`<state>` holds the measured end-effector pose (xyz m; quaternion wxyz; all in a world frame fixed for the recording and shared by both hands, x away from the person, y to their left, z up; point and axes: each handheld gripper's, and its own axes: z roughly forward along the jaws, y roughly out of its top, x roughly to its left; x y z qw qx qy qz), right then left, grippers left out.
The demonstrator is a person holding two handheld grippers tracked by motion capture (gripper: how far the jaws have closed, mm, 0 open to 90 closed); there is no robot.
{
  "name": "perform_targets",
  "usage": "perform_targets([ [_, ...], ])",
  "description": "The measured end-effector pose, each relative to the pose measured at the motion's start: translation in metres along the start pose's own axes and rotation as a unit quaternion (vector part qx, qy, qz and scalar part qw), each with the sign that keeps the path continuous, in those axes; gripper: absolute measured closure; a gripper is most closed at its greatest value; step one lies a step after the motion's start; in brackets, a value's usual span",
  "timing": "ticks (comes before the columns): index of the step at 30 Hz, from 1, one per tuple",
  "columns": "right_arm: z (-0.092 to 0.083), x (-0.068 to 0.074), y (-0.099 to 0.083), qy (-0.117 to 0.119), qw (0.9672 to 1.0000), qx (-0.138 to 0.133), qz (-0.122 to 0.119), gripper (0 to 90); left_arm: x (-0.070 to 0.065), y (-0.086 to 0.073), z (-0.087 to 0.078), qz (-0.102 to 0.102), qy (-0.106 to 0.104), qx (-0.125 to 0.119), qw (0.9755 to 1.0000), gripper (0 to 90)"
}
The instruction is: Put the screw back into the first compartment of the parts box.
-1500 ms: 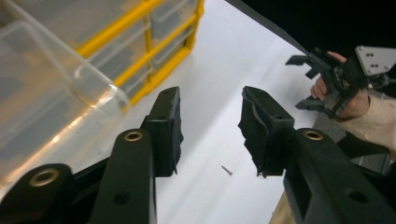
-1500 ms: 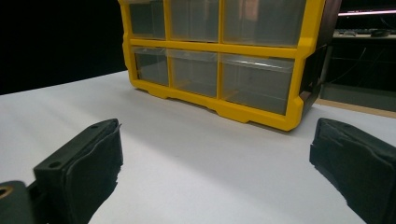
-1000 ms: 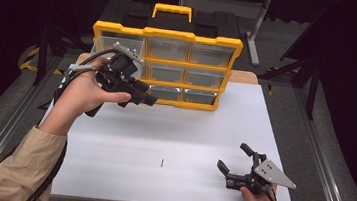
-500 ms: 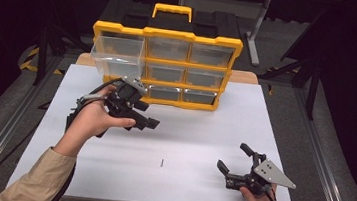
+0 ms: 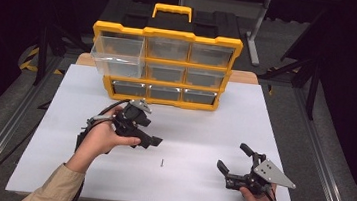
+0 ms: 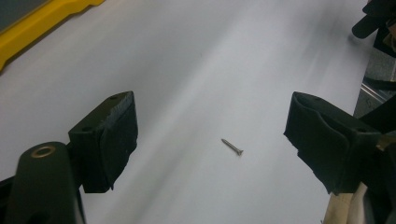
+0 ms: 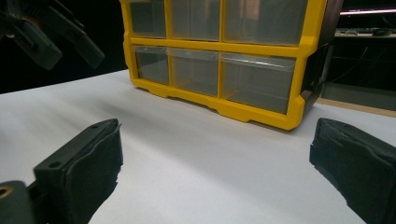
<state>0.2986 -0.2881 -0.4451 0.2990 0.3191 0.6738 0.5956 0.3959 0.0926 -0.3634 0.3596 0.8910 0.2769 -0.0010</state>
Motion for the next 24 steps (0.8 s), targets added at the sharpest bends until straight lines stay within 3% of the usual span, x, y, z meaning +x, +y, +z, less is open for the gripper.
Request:
perform_targets([
  [5, 0.0, 0.0, 0.0, 0.001, 1.0, 0.0, -0.001, 2.9, -0.001, -0.01, 0.012, -0.006, -0.007, 0.0, 1.0, 17.0],
  [13, 0.0, 0.0, 0.0, 0.0, 1.0, 0.0, -0.001, 2.9, -0.005, -0.023, 0.029, -0.013, 0.0, 0.002, 0.9999, 17.0],
  [18, 0.0, 0.0, 0.0, 0.001, 1.0, 0.0, -0.001, 2.8, -0.007, -0.035, 0.036, -0.016, -0.004, -0.012, 0.9998, 17.5],
  [21, 0.0, 0.001, 0.0, 0.001, 1.0, 0.0, -0.001, 2.8, -0.008, -0.038, 0.041, -0.011, 0.0, -0.001, 0.9999, 17.9],
  [24, 0.0, 0.001, 0.0, 0.001, 1.0, 0.001, 0.0, 2.9, -0.01, -0.039, 0.042, -0.015, 0.002, -0.015, 0.9998, 19.1],
])
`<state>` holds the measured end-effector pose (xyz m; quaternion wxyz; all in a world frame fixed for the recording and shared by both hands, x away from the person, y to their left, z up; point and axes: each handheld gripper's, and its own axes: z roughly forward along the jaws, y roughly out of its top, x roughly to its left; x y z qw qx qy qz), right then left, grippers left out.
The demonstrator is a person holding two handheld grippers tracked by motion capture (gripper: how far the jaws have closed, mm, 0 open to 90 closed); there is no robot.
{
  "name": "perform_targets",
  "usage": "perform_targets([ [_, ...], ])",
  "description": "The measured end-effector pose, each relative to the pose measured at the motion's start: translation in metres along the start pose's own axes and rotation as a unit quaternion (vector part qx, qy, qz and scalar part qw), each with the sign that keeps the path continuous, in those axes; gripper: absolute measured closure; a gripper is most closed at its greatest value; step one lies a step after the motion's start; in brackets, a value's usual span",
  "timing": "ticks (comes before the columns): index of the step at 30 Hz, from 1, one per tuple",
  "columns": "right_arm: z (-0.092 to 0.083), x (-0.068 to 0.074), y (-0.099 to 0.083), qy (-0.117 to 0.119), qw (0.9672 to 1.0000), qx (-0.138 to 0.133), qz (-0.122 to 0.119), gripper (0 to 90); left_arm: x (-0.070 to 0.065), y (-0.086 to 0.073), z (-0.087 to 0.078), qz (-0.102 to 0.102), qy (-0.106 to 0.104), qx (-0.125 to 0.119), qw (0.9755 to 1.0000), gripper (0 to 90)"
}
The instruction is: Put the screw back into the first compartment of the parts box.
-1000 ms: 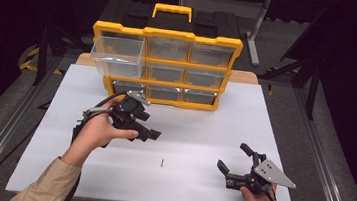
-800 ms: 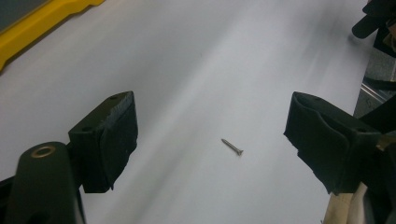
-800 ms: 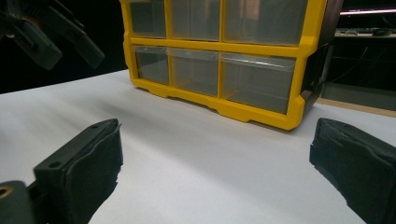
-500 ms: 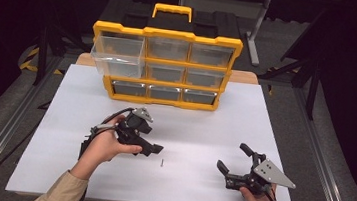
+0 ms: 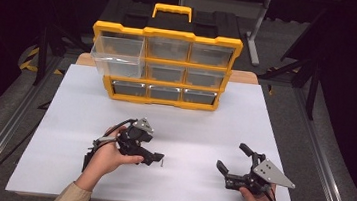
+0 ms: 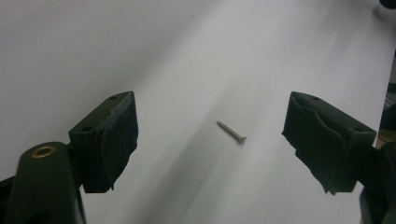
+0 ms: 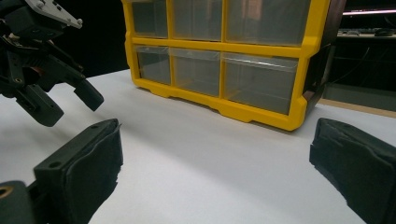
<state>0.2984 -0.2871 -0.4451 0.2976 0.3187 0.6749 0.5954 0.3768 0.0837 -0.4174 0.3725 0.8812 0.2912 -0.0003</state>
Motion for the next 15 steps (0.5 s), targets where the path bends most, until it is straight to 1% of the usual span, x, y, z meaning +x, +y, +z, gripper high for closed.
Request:
perform_targets([
  [2, 0.0, -0.001, 0.0, 0.001, 1.0, -0.002, 0.0, 2.9, -0.001, -0.002, 0.001, 0.001, 0.002, 0.0, 1.0, 20.2],
  [3, 0.0, -0.001, 0.0, -0.001, 1.0, -0.001, 0.0, 2.9, -0.002, -0.003, 0.002, -0.001, 0.002, -0.006, 1.0, 21.0],
  [6, 0.0, -0.001, 0.0, -0.001, 1.0, -0.002, 0.0, 2.9, -0.004, -0.005, 0.004, -0.008, 0.001, -0.011, 0.9999, 24.9],
  [9, 0.0, 0.0, 0.0, 0.0, 1.0, -0.003, -0.001, 2.9, -0.005, -0.007, 0.009, -0.007, 0.006, -0.004, 0.9999, 29.1],
  [11, 0.0, 0.0, 0.0, 0.001, 1.0, -0.001, 0.0, 2.9, -0.005, -0.008, 0.009, -0.01, 0.005, -0.004, 0.9999, 36.7],
  [13, 0.001, 0.0, 0.0, 0.002, 1.0, -0.002, 0.0, 2.8, -0.006, -0.01, 0.011, -0.015, 0.009, 0.001, 0.9998, 38.5],
  [14, 0.001, 0.0, 0.0, 0.001, 1.0, -0.001, 0.001, 2.9, -0.007, -0.011, 0.012, -0.013, 0.011, 0.002, 0.9999, 42.5],
  [15, 0.001, 0.0, 0.0, 0.0, 1.0, -0.001, 0.001, 2.9, -0.008, -0.012, 0.015, -0.018, 0.009, 0.005, 0.9998, 46.2],
])
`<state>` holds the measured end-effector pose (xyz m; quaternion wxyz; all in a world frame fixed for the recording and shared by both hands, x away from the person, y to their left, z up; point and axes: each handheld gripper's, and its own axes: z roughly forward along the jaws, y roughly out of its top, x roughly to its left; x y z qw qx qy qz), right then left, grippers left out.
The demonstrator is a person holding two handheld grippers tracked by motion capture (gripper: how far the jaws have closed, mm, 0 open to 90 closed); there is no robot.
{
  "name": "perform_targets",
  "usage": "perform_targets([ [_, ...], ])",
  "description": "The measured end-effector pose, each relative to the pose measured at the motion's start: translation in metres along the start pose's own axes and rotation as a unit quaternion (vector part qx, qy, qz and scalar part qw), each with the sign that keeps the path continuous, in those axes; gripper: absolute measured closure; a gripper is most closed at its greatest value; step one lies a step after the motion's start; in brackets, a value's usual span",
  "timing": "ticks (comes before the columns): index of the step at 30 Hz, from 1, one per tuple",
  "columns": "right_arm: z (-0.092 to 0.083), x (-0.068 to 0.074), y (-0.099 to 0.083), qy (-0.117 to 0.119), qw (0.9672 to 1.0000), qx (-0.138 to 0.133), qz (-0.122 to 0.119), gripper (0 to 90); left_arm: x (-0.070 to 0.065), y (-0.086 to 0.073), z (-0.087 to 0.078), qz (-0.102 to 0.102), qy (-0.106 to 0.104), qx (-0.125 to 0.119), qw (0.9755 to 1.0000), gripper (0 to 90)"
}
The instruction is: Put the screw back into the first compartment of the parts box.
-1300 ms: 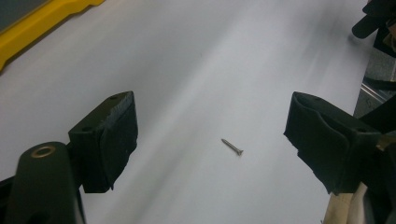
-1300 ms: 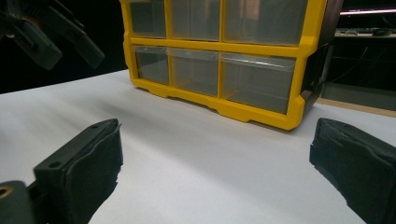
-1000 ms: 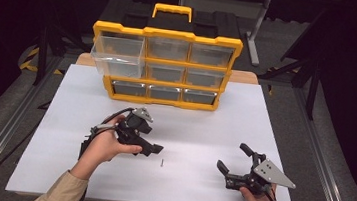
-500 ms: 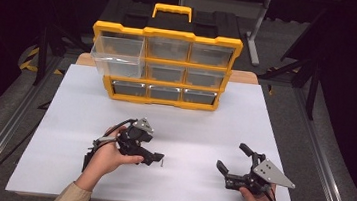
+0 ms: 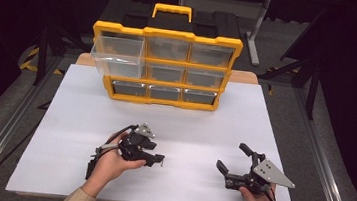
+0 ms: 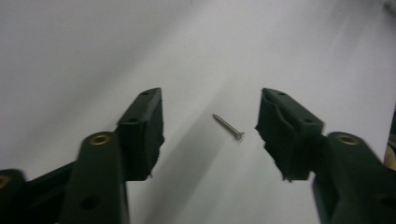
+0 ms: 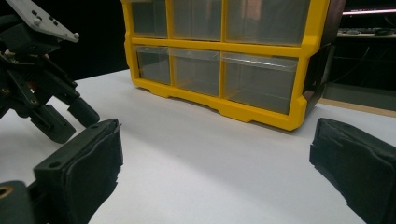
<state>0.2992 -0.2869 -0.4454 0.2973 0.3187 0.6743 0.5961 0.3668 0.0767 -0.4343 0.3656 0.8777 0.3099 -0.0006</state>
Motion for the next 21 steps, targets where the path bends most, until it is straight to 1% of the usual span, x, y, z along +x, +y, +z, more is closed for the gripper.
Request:
perform_targets([
  [1, 0.0, 0.0, 0.0, 0.0, 1.0, 0.0, 0.001, 2.9, -0.001, -0.001, 0.002, 0.002, -0.002, 0.0, 1.0, 48.4],
  [4, 0.0, 0.0, 0.0, 0.0, 1.0, 0.001, 0.001, 2.9, -0.002, -0.003, 0.008, 0.003, 0.001, 0.002, 1.0, 54.9],
  [5, 0.0, 0.0, 0.0, -0.001, 1.0, 0.0, 0.0, 2.9, -0.002, -0.003, 0.009, 0.004, -0.003, 0.003, 1.0, 56.6],
  [6, 0.0, 0.0, 0.0, 0.001, 1.0, 0.0, 0.0, 2.8, -0.003, -0.004, 0.01, -0.002, 0.002, 0.009, 1.0, 57.8],
  [8, 0.0, 0.0, 0.0, 0.0, 1.0, 0.001, -0.002, 2.9, -0.003, -0.003, 0.011, 0.001, 0.002, 0.004, 1.0, 61.6],
  [9, 0.0, 0.0, 0.0, 0.0, 1.0, 0.001, -0.002, 2.9, -0.003, -0.003, 0.011, 0.0, 0.001, 0.004, 1.0, 62.6],
  [10, 0.0, 0.0, 0.0, 0.001, 1.0, 0.001, -0.001, 2.9, -0.004, -0.003, 0.012, -0.002, 0.004, 0.004, 1.0, 64.2],
  [12, 0.0, 0.0, 0.0, 0.001, 1.0, 0.001, -0.001, 2.9, -0.006, -0.003, 0.014, -0.004, -0.001, 0.004, 1.0, 67.2],
  [14, 0.001, 0.0, 0.0, 0.001, 1.0, 0.0, -0.004, 2.9, -0.007, -0.004, 0.017, -0.003, 0.002, 0.008, 1.0, 69.0],
  [15, 0.001, 0.0, 0.0, 0.0, 1.0, 0.001, -0.005, 2.9, -0.008, -0.004, 0.019, -0.007, 0.003, 0.015, 0.9999, 70.1],
  [16, 0.001, 0.0, 0.0, 0.001, 1.0, 0.0, -0.004, 2.9, -0.008, -0.004, 0.019, -0.007, 0.003, 0.015, 0.9999, 70.6],
  [17, 0.001, 0.0, 0.0, 0.0, 1.0, 0.001, -0.005, 2.9, -0.009, -0.004, 0.021, -0.003, 0.001, 0.017, 0.9998, 71.3],
  [18, 0.001, 0.0, 0.0, 0.001, 1.0, 0.0, -0.005, 2.9, -0.011, -0.004, 0.022, -0.006, 0.005, 0.025, 0.9996, 72.6],
  [19, 0.001, 0.0, 0.0, 0.001, 1.0, 0.0, -0.005, 2.9, -0.011, -0.004, 0.022, -0.001, 0.009, 0.024, 0.9997, 73.4],
  [21, 0.001, 0.0, 0.0, 0.001, 1.0, 0.0, -0.005, 2.9, -0.012, -0.003, 0.023, -0.002, 0.012, 0.027, 0.9996, 75.4],
])
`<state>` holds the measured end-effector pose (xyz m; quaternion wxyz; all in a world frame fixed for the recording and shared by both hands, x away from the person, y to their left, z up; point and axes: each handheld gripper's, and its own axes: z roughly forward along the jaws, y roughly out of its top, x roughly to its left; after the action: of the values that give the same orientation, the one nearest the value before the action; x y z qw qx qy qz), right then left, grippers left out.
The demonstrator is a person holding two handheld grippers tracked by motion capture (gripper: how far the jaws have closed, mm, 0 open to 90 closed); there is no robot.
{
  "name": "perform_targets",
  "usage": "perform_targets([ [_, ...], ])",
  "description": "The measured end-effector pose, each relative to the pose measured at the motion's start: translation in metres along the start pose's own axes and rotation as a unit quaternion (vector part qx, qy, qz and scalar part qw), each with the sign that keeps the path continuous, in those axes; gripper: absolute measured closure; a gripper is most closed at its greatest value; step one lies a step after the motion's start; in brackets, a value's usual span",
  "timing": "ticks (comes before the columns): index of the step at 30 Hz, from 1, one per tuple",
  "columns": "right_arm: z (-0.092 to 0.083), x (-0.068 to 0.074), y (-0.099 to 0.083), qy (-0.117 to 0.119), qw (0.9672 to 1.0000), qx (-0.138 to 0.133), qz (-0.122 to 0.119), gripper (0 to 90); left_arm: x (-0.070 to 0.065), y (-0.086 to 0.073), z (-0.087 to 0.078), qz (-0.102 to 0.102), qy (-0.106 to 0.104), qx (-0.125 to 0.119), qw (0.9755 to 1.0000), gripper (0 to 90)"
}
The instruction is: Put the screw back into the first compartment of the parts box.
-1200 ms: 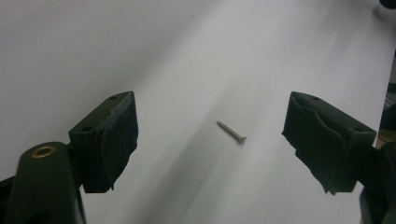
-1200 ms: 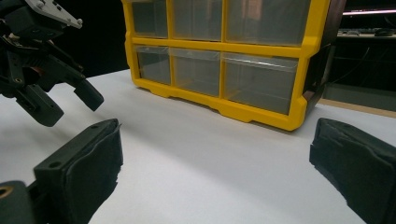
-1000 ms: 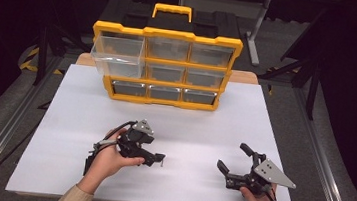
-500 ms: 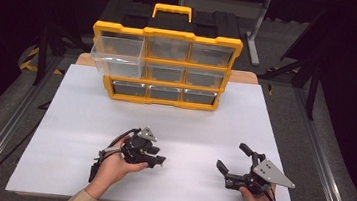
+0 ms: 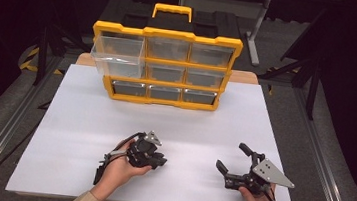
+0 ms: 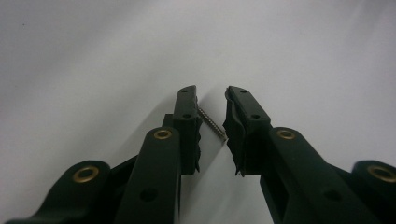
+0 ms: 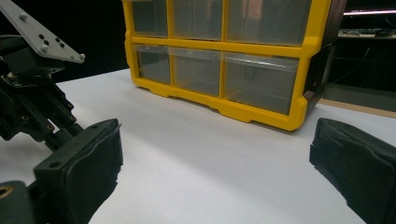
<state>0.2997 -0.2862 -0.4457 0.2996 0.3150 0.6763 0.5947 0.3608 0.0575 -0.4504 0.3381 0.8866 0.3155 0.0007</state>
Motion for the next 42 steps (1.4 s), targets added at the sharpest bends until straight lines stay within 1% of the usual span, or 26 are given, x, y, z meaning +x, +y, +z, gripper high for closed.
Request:
perform_targets([
  [1, 0.0, 0.0, 0.0, 0.0, 1.0, -0.001, 0.0, 2.9, 0.0, 0.0, 0.0, 0.0, 0.0, 0.0, 1.0, 77.2],
  [4, 0.0, 0.0, 0.0, -0.001, 1.0, 0.001, -0.001, 2.9, -0.001, 0.0, 0.001, 0.014, 0.018, 0.003, 0.9997, 82.5],
  [6, 0.0, 0.0, 0.0, -0.001, 1.0, 0.002, 0.0, 2.9, -0.003, 0.0, 0.0, 0.01, 0.022, 0.007, 0.9997, 84.2],
  [8, 0.0, 0.0, 0.0, -0.001, 1.0, 0.001, -0.001, 2.9, -0.003, 0.0, 0.001, 0.015, 0.022, 0.008, 0.9996, 87.4],
  [11, 0.0, 0.0, 0.0, 0.0, 1.0, 0.001, 0.0, 2.9, -0.002, 0.001, 0.001, 0.009, 0.017, 0.01, 0.9998, 88.0],
  [14, 0.0, 0.0, 0.0, -0.001, 1.0, 0.0, -0.001, 2.9, -0.002, 0.002, 0.001, 0.008, 0.013, 0.013, 0.9998, 88.1],
  [15, 0.0, 0.0, 0.0, -0.001, 1.0, 0.0, -0.001, 2.9, -0.002, 0.002, 0.0, 0.002, 0.015, 0.017, 0.9997, 88.1],
  [16, 0.0, 0.0, 0.0, -0.001, 1.0, 0.0, -0.001, 2.9, 0.0, 0.002, 0.0, 0.007, 0.015, 0.014, 0.9998, 88.1],
  [17, 0.0, 0.0, 0.0, -0.001, 1.0, 0.001, 0.0, 2.9, 0.001, 0.003, 0.0, 0.0, 0.007, 0.017, 0.9998, 88.1],
  [19, 0.0, -0.001, 0.0, -0.002, 1.0, 0.0, -0.001, 2.9, 0.004, 0.004, -0.001, -0.008, -0.008, 0.022, 0.9997, 88.1],
  [22, 0.0, -0.001, 0.0, -0.003, 1.0, 0.0, 0.0, 2.9, 0.01, 0.004, -0.004, -0.021, -0.019, 0.032, 0.9991, 88.1],
  [23, 0.0, -0.001, 0.0, -0.002, 1.0, 0.001, 0.001, 2.9, 0.011, 0.005, -0.005, -0.019, -0.02, 0.03, 0.9991, 88.1],
  [24, 0.0, -0.001, 0.0, -0.002, 1.0, 0.001, 0.001, 2.9, 0.012, 0.005, -0.005, -0.025, -0.028, 0.03, 0.9988, 88.1],
  [26, -0.001, -0.001, 0.0, -0.003, 1.0, 0.0, 0.002, 2.9, 0.014, 0.005, -0.009, -0.031, -0.035, 0.03, 0.9984, 88.1],
  [28, -0.001, -0.001, 0.0, -0.002, 1.0, 0.0, 0.002, 2.9, 0.015, 0.006, -0.01, -0.029, -0.039, 0.026, 0.9985, 88.1],
  [30, -0.001, -0.001, 0.0, -0.002, 1.0, 0.0, 0.003, 2.9, 0.018, 0.011, -0.019, -0.027, -0.047, 0.027, 0.9982, 88.1],
  [32, 0.0, 0.0, 0.0, -0.002, 1.0, 0.0, 0.003, 2.9, 0.019, 0.013, -0.021, -0.027, -0.051, 0.025, 0.998, 88.1],
  [34, 0.0, 0.0, 0.0, -0.002, 1.0, 0.001, 0.001, 2.9, 0.021, 0.018, -0.028, -0.025, -0.052, 0.021, 0.9981, 88.1],
  [35, 0.0, 0.0, 0.0, -0.002, 1.0, 0.0, 0.002, 2.8, 0.022, 0.022, -0.036, -0.025, -0.052, 0.021, 0.9981, 88.1],
  [36, 0.0, 0.0, 0.0, -0.002, 1.0, 0.001, 0.001, 2.9, 0.023, 0.025, -0.04, -0.02, -0.056, 0.018, 0.998, 88.1],
  [37, 0.0, 0.0, 0.0, -0.002, 1.0, 0.001, -0.001, 2.9, 0.023, 0.025, -0.04, -0.02, -0.056, 0.018, 0.998, 88.1],
  [38, 0.0, 0.0, 0.0, -0.002, 1.0, 0.0, 0.001, 2.9, 0.023, 0.032, -0.048, -0.015, -0.062, 0.017, 0.9978, 88.1],
  [39, 0.0, 0.0, 0.0, -0.002, 1.0, 0.001, 0.003, 2.9, 0.021, 0.036, -0.052, -0.015, -0.06, 0.022, 0.9978, 88.1],
  [40, 0.0, 0.0, 0.0, -0.002, 1.0, 0.001, 0.003, 2.9, 0.021, 0.036, -0.052, -0.015, -0.06, 0.022, 0.9978, 88.1],
  [41, 0.0, 0.0, 0.0, -0.002, 1.0, 0.001, 0.003, 2.9, 0.02, 0.044, -0.059, -0.003, -0.063, 0.02, 0.9978, 88.1],
  [42, 0.0, 0.0, 0.0, -0.002, 1.0, 0.001, 0.003, 2.9, 0.02, 0.044, -0.059, -0.003, -0.063, 0.02, 0.9978, 88.1],
])
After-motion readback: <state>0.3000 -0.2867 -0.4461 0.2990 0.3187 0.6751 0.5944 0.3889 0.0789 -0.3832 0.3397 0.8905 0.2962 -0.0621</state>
